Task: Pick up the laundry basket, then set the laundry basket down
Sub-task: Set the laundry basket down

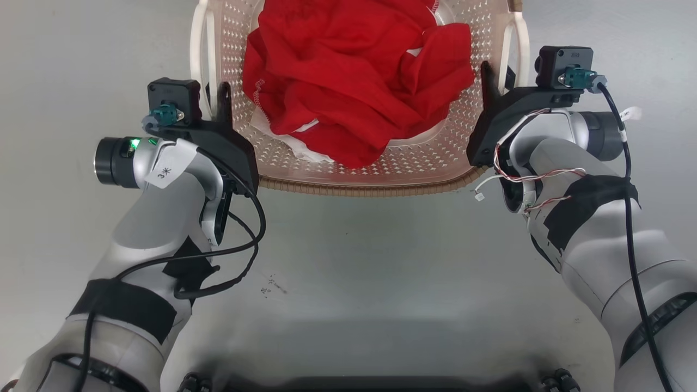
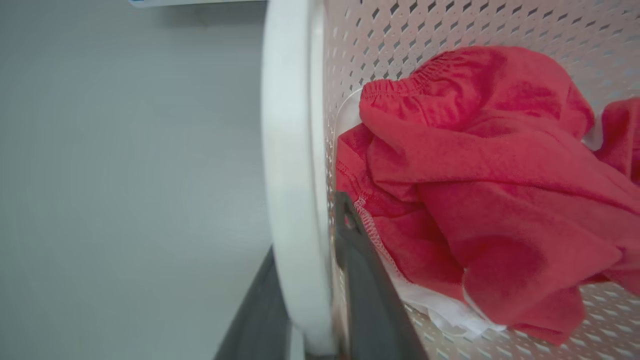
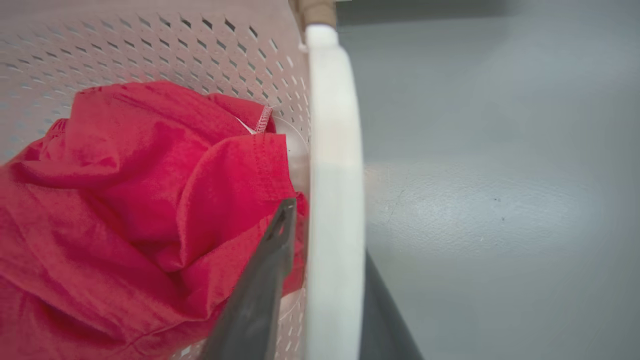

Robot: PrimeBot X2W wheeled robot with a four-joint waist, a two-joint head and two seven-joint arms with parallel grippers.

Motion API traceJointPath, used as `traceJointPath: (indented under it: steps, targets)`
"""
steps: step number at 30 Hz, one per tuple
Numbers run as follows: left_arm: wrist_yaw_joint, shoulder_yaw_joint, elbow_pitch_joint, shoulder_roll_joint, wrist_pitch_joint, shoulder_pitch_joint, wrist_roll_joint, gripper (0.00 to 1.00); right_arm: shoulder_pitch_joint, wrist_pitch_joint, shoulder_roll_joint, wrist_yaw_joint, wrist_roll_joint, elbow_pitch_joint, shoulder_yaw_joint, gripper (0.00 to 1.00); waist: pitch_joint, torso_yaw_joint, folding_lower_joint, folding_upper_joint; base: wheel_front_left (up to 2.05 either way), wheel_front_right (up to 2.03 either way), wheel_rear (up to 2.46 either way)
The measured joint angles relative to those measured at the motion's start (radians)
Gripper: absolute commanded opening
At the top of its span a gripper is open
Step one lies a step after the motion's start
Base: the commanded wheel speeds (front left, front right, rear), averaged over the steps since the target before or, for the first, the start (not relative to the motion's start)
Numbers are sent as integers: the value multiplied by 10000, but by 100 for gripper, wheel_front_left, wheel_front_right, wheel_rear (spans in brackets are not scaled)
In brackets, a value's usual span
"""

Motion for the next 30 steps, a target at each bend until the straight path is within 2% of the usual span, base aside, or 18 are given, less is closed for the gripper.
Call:
traceJointPath:
  steps: [1, 2, 3, 18, 30]
  targets:
    - [0, -2, 6, 0, -8, -37, 36, 60, -7, -23, 8, 2, -2, -10, 6, 100, 0, 0, 0, 0, 0, 0, 0]
    - [0, 0, 10, -2, -50, -78, 69, 93, -13, -86, 44, 2, -8, -10, 10, 100, -4, 1, 0, 0, 0, 0, 0]
    - [0, 2, 12, -2, -90, -99, 73, 100, -17, -96, 77, 4, -17, -10, 13, 100, -19, 3, 0, -1, 0, 0, 0]
    - [73, 211, 282, 119, -217, -46, 73, 100, -16, -426, 98, 17, -92, 337, 46, 100, -707, -72, 0, 0, 0, 0, 0]
    - [-105, 596, 59, 153, -267, 650, -77, 100, 190, -604, 98, 244, -151, 431, -128, 100, -1885, -221, -1, -1, 0, 0, 0]
